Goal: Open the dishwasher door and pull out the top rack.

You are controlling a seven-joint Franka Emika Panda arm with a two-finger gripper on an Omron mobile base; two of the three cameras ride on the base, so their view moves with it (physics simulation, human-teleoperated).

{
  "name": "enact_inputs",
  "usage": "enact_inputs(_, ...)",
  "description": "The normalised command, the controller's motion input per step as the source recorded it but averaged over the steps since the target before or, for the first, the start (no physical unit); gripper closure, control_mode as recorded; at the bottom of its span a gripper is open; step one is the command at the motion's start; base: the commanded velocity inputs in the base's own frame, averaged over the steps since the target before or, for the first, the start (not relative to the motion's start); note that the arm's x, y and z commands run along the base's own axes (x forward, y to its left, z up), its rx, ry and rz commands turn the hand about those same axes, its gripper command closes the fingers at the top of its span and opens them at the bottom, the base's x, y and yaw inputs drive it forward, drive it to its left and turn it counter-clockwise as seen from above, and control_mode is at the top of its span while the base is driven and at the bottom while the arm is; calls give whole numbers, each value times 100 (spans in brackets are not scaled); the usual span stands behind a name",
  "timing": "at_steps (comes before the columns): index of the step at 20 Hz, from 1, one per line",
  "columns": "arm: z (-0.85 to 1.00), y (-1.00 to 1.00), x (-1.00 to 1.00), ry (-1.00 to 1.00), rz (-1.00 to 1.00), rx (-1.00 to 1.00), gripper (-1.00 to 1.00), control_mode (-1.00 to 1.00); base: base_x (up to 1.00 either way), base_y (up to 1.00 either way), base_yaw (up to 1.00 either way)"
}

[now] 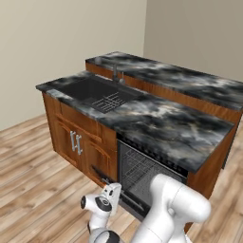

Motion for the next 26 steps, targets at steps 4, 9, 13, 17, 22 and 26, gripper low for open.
enact_inputs(4, -100, 91, -19, 12, 0, -3, 100, -100, 0, 0, 0)
enact_inputs(9, -100, 91, -18, 14, 0, -3, 100, -100, 0, 0, 0)
enact_inputs(13, -100, 90, -15, 14, 0, -3, 100, -100, 0, 0, 0)
enact_inputs(17, -100, 87, -11, 12, 0, -7, 100, -100, 0, 0, 0)
enact_inputs(22, -100, 96, -8, 10, 0, -12, -100, -100, 0, 0, 0)
enact_inputs(26, -88, 94, -64, -3, 0, -18, -100, -100, 0, 0, 0)
